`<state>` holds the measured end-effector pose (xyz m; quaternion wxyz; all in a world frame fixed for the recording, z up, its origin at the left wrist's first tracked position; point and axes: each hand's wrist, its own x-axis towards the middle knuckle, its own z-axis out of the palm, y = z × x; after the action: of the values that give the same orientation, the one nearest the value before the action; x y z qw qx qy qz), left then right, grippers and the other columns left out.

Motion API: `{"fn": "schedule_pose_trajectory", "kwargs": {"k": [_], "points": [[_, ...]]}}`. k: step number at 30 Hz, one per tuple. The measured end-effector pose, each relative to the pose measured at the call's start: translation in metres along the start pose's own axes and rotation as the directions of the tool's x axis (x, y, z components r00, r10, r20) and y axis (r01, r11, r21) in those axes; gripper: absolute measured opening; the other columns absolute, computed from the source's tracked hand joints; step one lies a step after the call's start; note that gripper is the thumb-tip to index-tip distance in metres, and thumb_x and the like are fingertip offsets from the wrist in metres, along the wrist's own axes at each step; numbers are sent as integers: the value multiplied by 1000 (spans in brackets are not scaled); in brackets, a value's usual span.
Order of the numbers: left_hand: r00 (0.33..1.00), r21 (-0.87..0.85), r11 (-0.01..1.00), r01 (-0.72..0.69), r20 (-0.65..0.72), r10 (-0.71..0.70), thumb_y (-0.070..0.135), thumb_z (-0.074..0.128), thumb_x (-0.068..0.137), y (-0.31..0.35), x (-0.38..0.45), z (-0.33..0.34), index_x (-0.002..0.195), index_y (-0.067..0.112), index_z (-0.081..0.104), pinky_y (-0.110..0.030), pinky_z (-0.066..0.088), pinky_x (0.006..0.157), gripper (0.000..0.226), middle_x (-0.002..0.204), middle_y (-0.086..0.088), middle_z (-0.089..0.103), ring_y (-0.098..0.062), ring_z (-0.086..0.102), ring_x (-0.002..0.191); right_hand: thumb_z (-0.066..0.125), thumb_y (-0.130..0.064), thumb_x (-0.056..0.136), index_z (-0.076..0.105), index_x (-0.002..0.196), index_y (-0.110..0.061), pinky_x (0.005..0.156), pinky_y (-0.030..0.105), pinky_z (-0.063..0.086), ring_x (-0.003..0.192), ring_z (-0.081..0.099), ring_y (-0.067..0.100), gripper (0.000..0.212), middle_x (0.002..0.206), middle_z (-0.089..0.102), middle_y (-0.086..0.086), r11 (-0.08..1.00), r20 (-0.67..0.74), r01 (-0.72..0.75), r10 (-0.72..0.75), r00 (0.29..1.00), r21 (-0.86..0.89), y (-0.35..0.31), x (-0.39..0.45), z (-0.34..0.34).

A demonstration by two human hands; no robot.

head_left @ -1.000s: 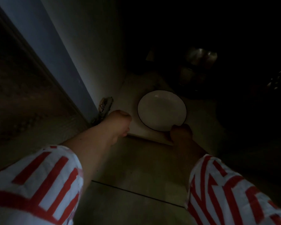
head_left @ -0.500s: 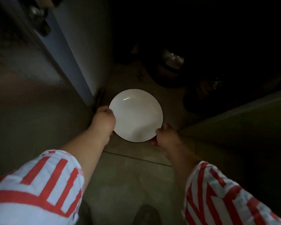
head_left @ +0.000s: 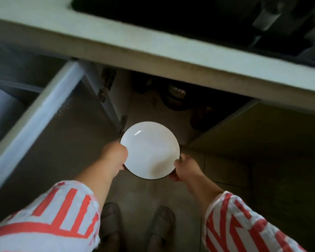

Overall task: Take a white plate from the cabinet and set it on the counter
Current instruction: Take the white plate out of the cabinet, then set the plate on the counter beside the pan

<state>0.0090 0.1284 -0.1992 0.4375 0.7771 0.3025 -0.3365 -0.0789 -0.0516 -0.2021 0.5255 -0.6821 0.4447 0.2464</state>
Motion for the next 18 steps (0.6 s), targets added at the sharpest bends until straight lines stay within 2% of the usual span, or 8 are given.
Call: {"fn": "schedule_pose_trajectory", "kwargs": {"k": [3, 5, 8, 11, 15, 18], "points": [[1000, -63, 998, 20, -21, -21, 4, 33, 88, 6, -36, -22, 108, 5, 52, -46, 54, 70, 27, 115, -18, 59, -40, 59, 101, 36, -6, 93, 51, 110, -13, 42, 26, 53, 55, 62, 22, 23, 89, 60, 12, 999, 29, 39, -38, 999, -34, -21, -38, -10], [999, -94, 995, 15, -38, -19, 4, 33, 87, 12, -57, -36, 110, 6, 52, -46, 55, 69, 30, 110, -16, 57, -39, 60, 98, 37, -8, 94, 52, 108, -13, 32, 16, 46, 49, 61, 16, 21, 95, 59, 13, 995, 26, 67, -65, 998, -71, -36, -62, -16], [1000, -113, 994, 3, -27, -7, 2, 33, 86, 22, -81, -55, 115, 1, 52, -48, 57, 70, 34, 114, -18, 60, -40, 62, 98, 38, -9, 94, 52, 106, -12, 25, 7, 33, 42, 58, 15, 19, 87, 61, 12, 987, 5, 114, -114, 993, -115, -53, -94, -25], [1000, -104, 994, -18, -14, 16, 1, 34, 86, 33, -103, -73, 120, 1, 52, -47, 59, 66, 38, 119, -19, 60, -41, 63, 96, 37, -12, 94, 53, 116, -13, 29, 11, 35, 47, 57, 15, 27, 74, 56, 3, 971, -34, 158, -167, 985, -177, -65, -124, -29], [994, -58, 993, -104, 14, 105, 2, 37, 88, 37, -138, -103, 139, 13, 39, -43, 54, 55, 52, 137, -16, 46, -42, 56, 109, 36, -17, 94, 49, 129, -16, 37, 17, 37, 56, 56, 15, 37, 80, 58, 1, 959, -92, 172, -197, 976, -225, -75, -161, -23], [977, -48, 979, -196, 81, 199, 6, 36, 89, 33, -162, -136, 139, 18, 38, -41, 57, 55, 52, 138, -13, 47, -38, 56, 109, 35, -16, 94, 50, 131, -14, 41, 20, 42, 59, 58, 17, 40, 88, 61, 3, 957, -136, 183, -216, 967, -224, -83, -192, -10]]}}
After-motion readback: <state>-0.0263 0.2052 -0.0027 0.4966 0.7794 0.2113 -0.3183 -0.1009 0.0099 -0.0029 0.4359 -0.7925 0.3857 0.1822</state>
